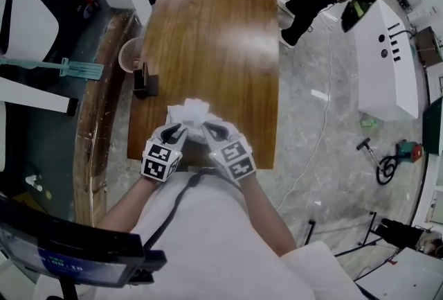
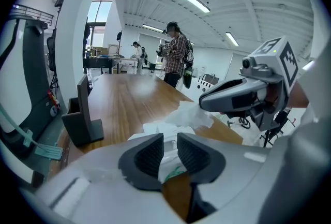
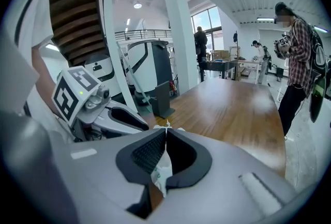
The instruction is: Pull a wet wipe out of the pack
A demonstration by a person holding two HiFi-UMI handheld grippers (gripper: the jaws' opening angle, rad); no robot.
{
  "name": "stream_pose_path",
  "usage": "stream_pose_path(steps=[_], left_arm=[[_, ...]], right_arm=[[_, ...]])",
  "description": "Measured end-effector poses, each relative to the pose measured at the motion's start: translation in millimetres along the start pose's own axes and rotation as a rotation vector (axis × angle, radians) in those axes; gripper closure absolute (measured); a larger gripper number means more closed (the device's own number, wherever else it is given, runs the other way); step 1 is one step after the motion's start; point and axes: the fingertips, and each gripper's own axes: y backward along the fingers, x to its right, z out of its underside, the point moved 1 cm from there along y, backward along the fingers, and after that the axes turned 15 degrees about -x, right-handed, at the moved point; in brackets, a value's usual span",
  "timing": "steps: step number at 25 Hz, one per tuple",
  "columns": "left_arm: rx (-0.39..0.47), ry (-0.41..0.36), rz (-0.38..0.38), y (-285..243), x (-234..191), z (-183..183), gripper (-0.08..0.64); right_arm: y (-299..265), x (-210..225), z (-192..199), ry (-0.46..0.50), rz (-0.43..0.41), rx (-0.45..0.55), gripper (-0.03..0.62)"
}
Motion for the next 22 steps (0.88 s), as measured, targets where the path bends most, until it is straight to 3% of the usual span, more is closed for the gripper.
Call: stream_pose_path(steps=[14, 22], left_arm=[[0.118, -0.002, -0.022, 38.4, 21.1, -35.0, 0.483], [0.176, -0.013, -0.02, 58.6, 37.4, -50.1, 0.495]], right_arm=[[69.8, 7.4, -6.7, -0.064, 0.03, 0.222, 0.577], [85.9, 7.8, -3.0, -0.064, 0.033, 0.253, 0.578]])
